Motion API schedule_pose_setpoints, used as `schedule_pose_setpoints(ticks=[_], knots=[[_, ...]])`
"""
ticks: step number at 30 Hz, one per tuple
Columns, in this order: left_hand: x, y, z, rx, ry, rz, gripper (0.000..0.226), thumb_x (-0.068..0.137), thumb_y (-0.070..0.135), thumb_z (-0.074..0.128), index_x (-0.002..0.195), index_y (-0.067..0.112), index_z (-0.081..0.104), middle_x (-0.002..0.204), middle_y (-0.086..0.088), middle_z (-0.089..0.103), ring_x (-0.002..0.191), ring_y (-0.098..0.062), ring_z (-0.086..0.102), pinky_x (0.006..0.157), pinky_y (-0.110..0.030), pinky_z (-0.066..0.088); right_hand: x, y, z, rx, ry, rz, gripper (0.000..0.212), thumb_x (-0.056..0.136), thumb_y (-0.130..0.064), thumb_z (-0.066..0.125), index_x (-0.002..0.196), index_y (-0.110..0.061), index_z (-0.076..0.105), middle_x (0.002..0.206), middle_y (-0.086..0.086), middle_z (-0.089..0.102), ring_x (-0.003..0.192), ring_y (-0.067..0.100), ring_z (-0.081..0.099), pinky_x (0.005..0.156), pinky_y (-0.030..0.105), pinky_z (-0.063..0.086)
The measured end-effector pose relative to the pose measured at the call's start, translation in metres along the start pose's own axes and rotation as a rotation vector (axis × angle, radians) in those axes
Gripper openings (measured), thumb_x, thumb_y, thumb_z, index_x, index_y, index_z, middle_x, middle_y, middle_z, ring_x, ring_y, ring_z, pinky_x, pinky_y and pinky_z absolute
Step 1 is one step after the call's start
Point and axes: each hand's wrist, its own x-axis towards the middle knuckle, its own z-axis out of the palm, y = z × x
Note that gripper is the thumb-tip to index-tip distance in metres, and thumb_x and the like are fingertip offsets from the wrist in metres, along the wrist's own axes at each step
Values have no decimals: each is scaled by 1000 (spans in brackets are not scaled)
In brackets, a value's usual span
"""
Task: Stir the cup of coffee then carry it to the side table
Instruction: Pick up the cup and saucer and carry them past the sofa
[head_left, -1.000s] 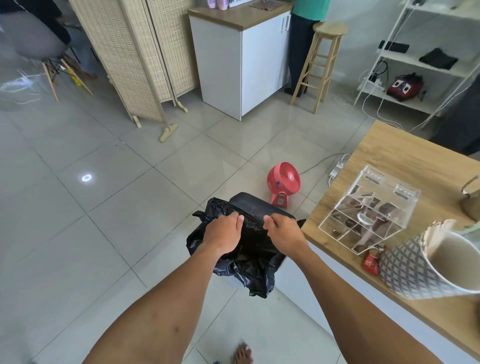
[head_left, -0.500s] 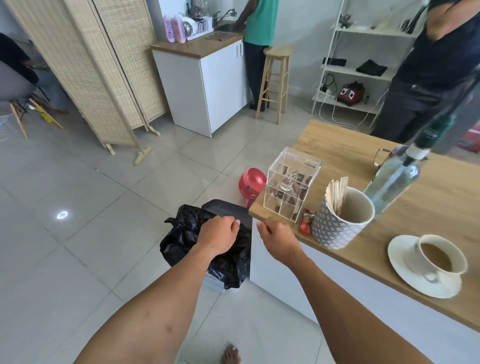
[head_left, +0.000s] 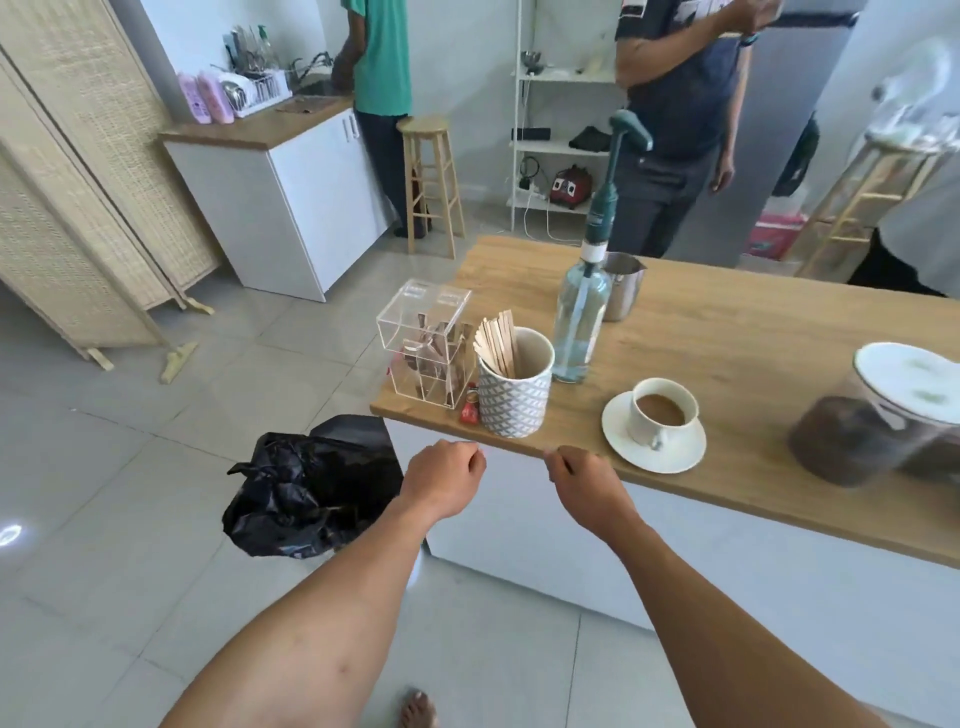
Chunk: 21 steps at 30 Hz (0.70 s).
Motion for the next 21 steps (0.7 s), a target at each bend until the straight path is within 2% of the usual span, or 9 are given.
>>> schedule_pose_setpoints(ticks=[3,6,9,11,12,14,17,19,21], knots=[[2,36,12,-10,-19,62,38,103,35,34,75,14,50,70,-3,54,68,-28,54,61,-36,43,-12,31,-28,25,62,63,49,98,-42,39,72,-4,52,70,14,61,62,24,48,57,36,43],[4,66,23,-23,-22,126,39,103,37,33,79,15,55,77,-5,62,75,-30,59,63,-37,45,-22,51,-52,40,116,92,48,99,-41,39,71,-5,52,65,8,57,60,21,45,54,32,35],[10,94,34,-27,-26,187,36,103,40,32,78,18,46,75,-3,57,76,-31,58,60,-36,39,-29,69,-73,38,174,105,45,100,-37,38,64,-9,40,57,2,44,56,20,38,50,32,28],[14,106,38,-29,-37,217,34,103,43,31,80,20,42,76,-1,56,77,-31,59,61,-37,40,-31,79,-82,37,208,118,44,101,-36,37,64,-12,37,55,1,43,55,20,38,51,33,27],[17,112,40,-34,-46,236,34,103,44,30,85,20,45,81,-2,59,80,-30,60,64,-38,44,-32,85,-86,40,227,130,44,101,-36,36,64,-12,37,55,2,43,55,21,38,52,34,28],[22,121,44,-53,-66,255,35,103,47,29,108,21,51,104,-2,66,94,-28,63,76,-39,49,-30,95,-93,52,265,159,43,101,-36,35,67,-11,40,57,4,47,56,22,40,53,35,30],[34,126,48,-68,-106,235,47,103,50,26,138,22,43,136,-2,57,119,-26,56,92,-37,45,-26,107,-98,66,299,182,42,102,-38,33,76,-9,49,65,7,57,61,24,49,56,37,37],[44,128,51,-58,-129,219,52,103,52,25,143,21,38,142,-3,53,125,-26,52,98,-38,42,-21,113,-99,88,320,196,40,102,-39,33,81,-11,52,69,6,59,66,24,53,58,38,40],[54,129,54,-40,-139,211,54,102,53,24,144,20,38,144,-3,51,127,-25,51,100,-41,43,-15,118,-99,113,339,206,36,101,-38,34,79,-15,50,68,3,56,65,22,51,56,36,36]])
